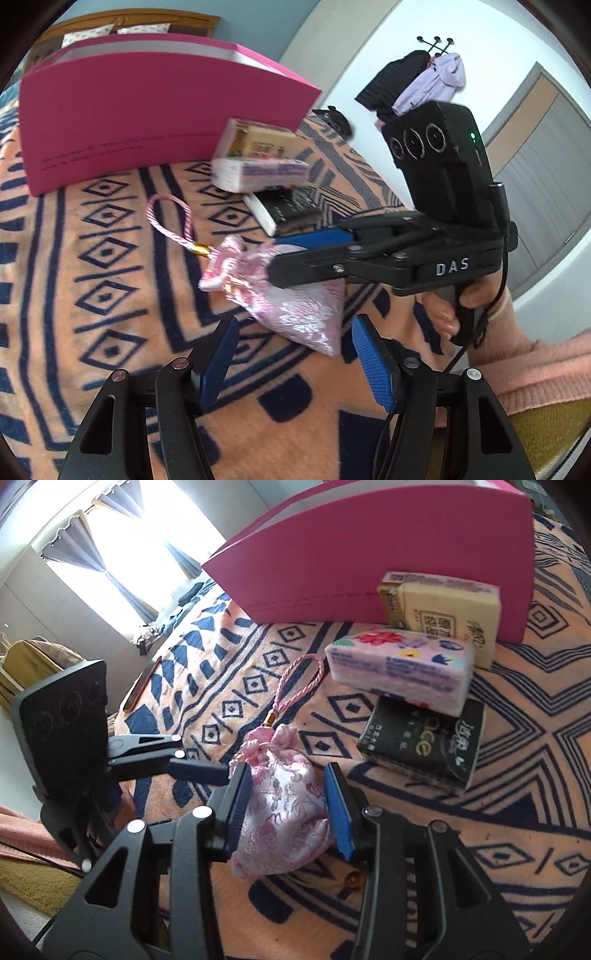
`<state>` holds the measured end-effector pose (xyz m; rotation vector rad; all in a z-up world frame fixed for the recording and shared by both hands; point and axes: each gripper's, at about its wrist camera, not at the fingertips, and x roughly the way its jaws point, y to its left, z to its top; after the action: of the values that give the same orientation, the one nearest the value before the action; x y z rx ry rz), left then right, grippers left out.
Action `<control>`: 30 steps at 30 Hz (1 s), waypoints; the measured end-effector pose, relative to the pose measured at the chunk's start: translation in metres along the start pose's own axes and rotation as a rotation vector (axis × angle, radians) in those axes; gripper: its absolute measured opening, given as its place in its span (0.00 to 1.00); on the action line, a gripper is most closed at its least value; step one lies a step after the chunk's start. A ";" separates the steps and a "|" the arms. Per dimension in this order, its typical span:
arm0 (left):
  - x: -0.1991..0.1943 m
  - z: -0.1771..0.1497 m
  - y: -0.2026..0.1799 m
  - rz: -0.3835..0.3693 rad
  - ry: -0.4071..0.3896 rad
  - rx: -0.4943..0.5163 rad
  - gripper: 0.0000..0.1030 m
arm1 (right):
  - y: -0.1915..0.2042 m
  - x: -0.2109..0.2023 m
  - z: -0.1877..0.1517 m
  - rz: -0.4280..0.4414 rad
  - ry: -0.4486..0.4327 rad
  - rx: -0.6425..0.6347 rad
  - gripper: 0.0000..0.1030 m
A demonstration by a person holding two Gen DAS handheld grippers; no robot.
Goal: Organize objects
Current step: 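Lower the left gripper onto the pink satin drawstring pouch and grasp it, then carry the pink pouch over the pink box and open the left gripper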
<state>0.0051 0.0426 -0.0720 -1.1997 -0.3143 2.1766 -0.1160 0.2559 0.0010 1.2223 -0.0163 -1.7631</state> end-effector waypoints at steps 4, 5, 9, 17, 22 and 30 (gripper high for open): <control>0.007 0.001 0.000 -0.013 0.010 -0.010 0.62 | 0.002 0.002 -0.001 -0.002 -0.001 -0.014 0.37; 0.007 0.002 0.000 -0.016 0.007 -0.011 0.62 | 0.003 0.003 -0.001 -0.005 0.002 -0.016 0.31; 0.006 0.006 0.000 -0.003 -0.010 -0.017 0.52 | 0.008 0.000 -0.003 -0.004 -0.012 -0.025 0.24; -0.016 0.015 -0.004 0.011 -0.087 0.009 0.43 | 0.021 -0.021 0.001 0.011 -0.077 -0.053 0.24; -0.029 0.032 -0.016 0.026 -0.135 0.064 0.43 | 0.032 -0.037 0.011 0.010 -0.137 -0.083 0.24; -0.045 0.068 -0.035 0.070 -0.187 0.175 0.43 | 0.038 -0.071 0.034 -0.020 -0.252 -0.116 0.24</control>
<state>-0.0195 0.0474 0.0131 -0.9267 -0.1564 2.3284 -0.1118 0.2692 0.0873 0.9156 -0.0477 -1.8987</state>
